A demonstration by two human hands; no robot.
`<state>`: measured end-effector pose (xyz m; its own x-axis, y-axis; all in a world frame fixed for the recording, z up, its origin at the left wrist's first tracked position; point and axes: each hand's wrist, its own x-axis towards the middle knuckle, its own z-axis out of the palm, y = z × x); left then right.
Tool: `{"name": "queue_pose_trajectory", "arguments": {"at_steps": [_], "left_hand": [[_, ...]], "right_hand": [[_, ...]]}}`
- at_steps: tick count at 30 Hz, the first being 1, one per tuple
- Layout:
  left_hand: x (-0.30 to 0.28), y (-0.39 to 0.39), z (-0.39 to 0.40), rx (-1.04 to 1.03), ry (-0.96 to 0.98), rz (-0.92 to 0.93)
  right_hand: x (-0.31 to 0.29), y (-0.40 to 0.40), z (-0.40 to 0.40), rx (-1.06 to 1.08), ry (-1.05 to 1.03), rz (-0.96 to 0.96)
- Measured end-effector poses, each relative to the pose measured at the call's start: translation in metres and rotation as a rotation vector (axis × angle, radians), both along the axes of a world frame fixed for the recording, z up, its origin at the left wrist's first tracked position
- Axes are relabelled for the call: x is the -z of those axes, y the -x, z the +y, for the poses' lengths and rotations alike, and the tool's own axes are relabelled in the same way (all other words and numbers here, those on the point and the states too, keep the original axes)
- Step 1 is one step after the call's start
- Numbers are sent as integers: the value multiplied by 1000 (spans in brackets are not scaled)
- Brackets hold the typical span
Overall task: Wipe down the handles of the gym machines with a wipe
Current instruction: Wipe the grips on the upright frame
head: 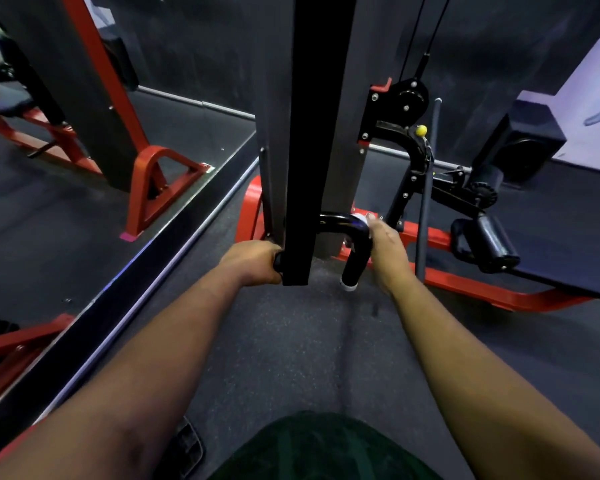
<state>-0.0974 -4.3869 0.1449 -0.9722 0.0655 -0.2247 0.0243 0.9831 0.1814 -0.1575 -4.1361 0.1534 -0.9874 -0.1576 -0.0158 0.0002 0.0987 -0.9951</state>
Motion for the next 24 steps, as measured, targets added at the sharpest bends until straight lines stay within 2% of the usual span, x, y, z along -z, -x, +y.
{"name": "queue_pose_trajectory", "arguments": {"at_steps": [3,7,13,17,20,21,24], "left_hand": [[-1,-2,1,20,-4,19],[-2,-5,2,17,-2,19],[-3,-7,3,21,-4,51],[-5,-5,3,-2,10,43],[-5,-2,3,-9,10,47],[-4,-2,3,-5,14,51],[-3,-4,3,19,25,66]], "right_hand": [[31,-12,10,26,143,-225],[52,-28,13,-33,95,-336],[-5,-8,-8,119,173,-244],[-25,3,-17,-102,-165,147],[-6,-8,-17,-32,-191,369],[2,-11,-14,-5,-173,355],[13,-16,-7,76,-3,82]]}}
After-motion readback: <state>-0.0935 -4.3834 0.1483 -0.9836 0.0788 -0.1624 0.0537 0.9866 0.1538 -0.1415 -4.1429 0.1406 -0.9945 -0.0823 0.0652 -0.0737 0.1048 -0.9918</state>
